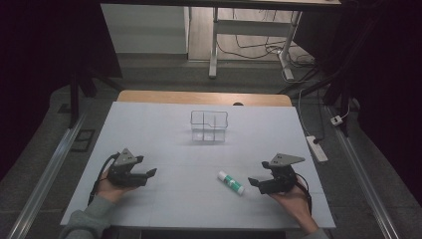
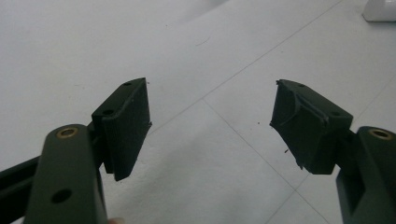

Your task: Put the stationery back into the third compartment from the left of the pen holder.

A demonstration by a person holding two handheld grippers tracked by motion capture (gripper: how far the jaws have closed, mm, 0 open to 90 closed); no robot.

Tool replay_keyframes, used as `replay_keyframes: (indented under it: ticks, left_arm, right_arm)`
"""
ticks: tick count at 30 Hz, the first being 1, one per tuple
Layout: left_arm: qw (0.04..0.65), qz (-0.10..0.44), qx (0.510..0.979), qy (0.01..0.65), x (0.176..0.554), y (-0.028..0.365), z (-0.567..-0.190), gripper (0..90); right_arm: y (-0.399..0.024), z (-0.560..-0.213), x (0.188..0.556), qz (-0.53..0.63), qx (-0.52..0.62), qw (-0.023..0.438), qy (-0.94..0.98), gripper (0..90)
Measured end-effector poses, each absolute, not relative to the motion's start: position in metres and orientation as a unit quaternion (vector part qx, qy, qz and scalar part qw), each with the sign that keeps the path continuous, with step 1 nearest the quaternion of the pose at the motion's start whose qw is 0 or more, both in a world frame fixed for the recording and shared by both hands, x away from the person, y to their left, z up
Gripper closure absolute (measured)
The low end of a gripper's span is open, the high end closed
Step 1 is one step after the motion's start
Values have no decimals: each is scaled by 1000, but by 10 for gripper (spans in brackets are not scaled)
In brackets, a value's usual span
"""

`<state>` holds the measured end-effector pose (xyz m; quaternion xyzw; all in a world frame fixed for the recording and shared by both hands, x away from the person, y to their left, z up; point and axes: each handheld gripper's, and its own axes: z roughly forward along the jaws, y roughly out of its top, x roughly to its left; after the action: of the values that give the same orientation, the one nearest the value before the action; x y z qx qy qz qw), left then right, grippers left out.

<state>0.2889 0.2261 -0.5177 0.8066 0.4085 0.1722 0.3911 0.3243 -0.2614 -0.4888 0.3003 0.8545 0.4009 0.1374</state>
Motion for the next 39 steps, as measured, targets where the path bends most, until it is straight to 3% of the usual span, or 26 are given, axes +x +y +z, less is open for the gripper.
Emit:
replay_keyframes:
  ticks: [39]
  left_arm:
    - [384, 173, 813, 402, 288, 223, -518, 266]
  right_arm:
    - [-205, -472, 351, 374, 273, 102, 880, 174]
